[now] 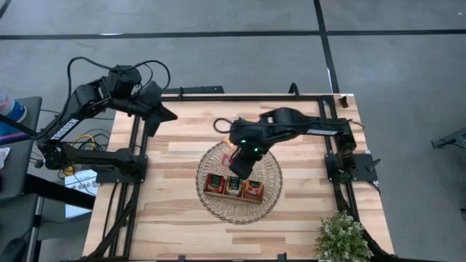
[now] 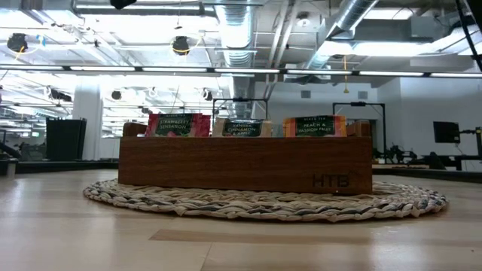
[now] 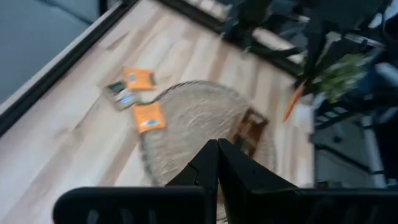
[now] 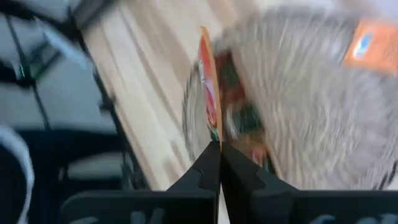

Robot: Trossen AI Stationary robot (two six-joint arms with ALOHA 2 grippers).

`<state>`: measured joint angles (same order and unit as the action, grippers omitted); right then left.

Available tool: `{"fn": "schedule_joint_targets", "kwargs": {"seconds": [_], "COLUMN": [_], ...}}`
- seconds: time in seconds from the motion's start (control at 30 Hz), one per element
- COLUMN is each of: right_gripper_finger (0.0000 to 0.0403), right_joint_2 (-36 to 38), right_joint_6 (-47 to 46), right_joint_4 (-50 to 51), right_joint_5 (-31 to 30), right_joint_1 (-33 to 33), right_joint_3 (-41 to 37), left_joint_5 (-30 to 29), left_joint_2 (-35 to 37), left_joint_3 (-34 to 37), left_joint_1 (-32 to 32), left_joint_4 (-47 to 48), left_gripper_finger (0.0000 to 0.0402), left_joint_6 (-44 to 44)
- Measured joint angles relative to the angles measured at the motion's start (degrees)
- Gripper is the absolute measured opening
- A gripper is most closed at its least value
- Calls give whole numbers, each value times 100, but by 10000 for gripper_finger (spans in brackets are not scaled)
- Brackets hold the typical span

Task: Pick & Place Tea
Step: Put the orange tea bag into the right section of the wooden organizer

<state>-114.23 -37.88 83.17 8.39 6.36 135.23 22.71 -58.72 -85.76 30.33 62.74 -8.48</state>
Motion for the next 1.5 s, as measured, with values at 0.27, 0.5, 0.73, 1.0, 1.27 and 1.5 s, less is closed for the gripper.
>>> {"fn": "schedule_joint_targets", "kwargs": {"seconds": [0.27,0.5,0.73,1.0,1.27,1.5], "right_gripper_finger": [0,0,0,0,0,0], "right_joint_2": [411,538,522,788,1116,1128], "right_joint_6": [-232,236,1247,2014,3306,3612], "right_joint_4": [-1061,-2012,-3112,-3532,-5420,-6442], "right_joint_5": [-1574,-2868,-3757,-4861,-5042,-4130], "right_joint_1": [225,381,376,487,621,543], "right_joint_3": [-93,-73,-82,-83,-84,-83], "left_joint_5": [1209,1262,1197,891,494,337], "left_joint_2": [-7,-13,-13,37,-19,-297], "left_joint_3": [0,0,0,0,0,-2], "left_joint_1": [0,0,0,-75,-489,-892], "left_joint_4": [-1290,-2422,-2958,-4041,-5125,-6314], "left_gripper_finger": [53,124,157,162,162,162], "left_joint_6": [-530,-1471,-2055,-2329,-2450,-2682]}}
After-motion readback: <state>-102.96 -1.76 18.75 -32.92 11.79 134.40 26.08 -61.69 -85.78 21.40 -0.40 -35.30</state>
